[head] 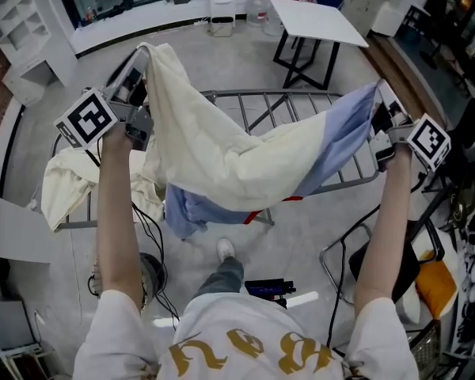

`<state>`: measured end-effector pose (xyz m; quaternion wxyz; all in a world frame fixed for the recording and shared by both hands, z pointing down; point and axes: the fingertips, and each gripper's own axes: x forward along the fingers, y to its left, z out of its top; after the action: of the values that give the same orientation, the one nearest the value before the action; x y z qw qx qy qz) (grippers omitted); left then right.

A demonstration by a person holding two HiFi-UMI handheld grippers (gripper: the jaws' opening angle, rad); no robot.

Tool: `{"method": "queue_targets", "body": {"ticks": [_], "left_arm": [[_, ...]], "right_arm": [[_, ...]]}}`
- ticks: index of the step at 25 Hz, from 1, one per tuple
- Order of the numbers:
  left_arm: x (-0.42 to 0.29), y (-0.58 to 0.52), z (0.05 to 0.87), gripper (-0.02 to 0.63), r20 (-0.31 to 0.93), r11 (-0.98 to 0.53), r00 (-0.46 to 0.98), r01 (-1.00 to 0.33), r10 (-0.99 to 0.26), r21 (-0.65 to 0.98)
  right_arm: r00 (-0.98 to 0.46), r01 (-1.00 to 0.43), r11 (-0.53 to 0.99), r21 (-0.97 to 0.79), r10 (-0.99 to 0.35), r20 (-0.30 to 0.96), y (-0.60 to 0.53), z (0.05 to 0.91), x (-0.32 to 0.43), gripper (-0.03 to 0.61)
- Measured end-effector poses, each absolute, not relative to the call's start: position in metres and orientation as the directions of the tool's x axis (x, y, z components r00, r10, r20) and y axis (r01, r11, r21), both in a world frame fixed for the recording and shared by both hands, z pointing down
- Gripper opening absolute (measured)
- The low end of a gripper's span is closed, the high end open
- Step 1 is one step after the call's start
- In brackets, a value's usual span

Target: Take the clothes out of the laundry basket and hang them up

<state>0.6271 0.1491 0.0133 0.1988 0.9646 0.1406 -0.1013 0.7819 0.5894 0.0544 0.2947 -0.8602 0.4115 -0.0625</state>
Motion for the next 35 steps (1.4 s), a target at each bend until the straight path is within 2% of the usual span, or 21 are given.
{"method": "queue_targets", "body": {"ticks": [7, 12, 16, 20, 27, 32, 33, 35], "left_arm": [[0.715, 0.133, 0.093, 0.011, -0.074, -0.917, 0.969, 0.246, 0.235, 0.314], [0.76, 0.12, 0.164, 0.011, 0.084, -0.94, 0.969, 0.202, 0.232, 0.275], [0.779, 0.115, 0.227, 0.011, 0.231, -0.955, 0.946, 0.17, 0.227, 0.241], [0.781, 0.11, 0.277, 0.012, 0.351, -0.972, 0.914, 0.144, 0.202, 0.185], [0.782, 0.101, 0.327, 0.015, 0.466, -0.989, 0.874, 0.1, 0.138, 0.105], [0.781, 0.102, 0.351, 0.016, 0.52, -0.992, 0.845, 0.095, 0.124, 0.081], [0.781, 0.103, 0.354, 0.022, 0.527, -0.992, 0.841, 0.097, 0.126, 0.082], [0.78, 0.103, 0.359, 0.079, 0.541, -0.992, 0.831, 0.096, 0.128, 0.087]], "right_arm": [[0.703, -0.569, -0.563, -0.6, -0.711, 0.0, 0.586, 0.138, 0.858, 0.027], [0.686, -0.534, -0.596, -0.599, -0.72, 0.105, 0.562, 0.209, 0.89, 0.028], [0.703, -0.417, -0.662, -0.623, -0.67, 0.241, 0.558, 0.269, 0.904, 0.028], [0.679, -0.388, -0.694, -0.606, -0.66, 0.321, 0.551, 0.31, 0.905, 0.029], [0.622, -0.385, -0.758, -0.526, -0.634, 0.459, 0.541, 0.36, 0.894, 0.035], [0.61, -0.376, -0.789, -0.486, -0.605, 0.511, 0.54, 0.38, 0.886, 0.071], [0.612, -0.373, -0.795, -0.479, -0.599, 0.517, 0.54, 0.382, 0.885, 0.09], [0.625, -0.374, -0.807, -0.456, -0.583, 0.519, 0.541, 0.38, 0.883, 0.114]]}}
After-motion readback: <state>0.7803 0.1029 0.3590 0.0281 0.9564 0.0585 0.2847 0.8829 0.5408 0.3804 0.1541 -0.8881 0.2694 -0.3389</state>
